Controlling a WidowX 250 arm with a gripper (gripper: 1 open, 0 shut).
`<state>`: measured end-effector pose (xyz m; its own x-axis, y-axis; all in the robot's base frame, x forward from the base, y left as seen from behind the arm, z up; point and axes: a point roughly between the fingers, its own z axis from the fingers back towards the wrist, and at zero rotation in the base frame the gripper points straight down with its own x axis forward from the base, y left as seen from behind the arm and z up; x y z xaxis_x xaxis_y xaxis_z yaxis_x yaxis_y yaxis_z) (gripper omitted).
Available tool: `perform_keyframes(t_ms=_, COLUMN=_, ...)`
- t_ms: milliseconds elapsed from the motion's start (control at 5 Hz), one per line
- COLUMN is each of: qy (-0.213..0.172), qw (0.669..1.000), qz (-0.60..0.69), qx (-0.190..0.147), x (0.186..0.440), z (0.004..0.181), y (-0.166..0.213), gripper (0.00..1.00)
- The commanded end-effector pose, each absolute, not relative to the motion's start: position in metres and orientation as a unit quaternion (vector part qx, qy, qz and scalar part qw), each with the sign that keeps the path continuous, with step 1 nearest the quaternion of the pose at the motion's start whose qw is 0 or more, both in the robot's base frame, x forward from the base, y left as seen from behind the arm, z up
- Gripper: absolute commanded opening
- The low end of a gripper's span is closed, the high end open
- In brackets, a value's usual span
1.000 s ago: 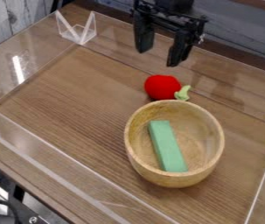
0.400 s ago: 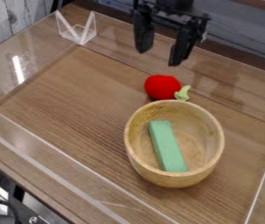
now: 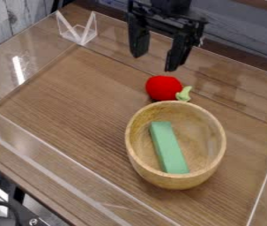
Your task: Remove the green block from the brown bowl and put it on the table
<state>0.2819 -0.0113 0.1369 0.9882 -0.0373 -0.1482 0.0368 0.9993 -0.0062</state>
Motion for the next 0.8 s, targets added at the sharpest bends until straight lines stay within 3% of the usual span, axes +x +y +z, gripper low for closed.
perform_keyframes(t_ms=0, qy=0.053, qw=0.998, qz=-0.027, qx=0.001, x=0.291, z=0.133, y=-0.023, gripper=1.0)
perform_keyframes(t_ms=600, qy=0.037, qw=0.999, qz=0.012, qx=0.003, x=0.294, z=0.145, y=-0.003, gripper=1.0)
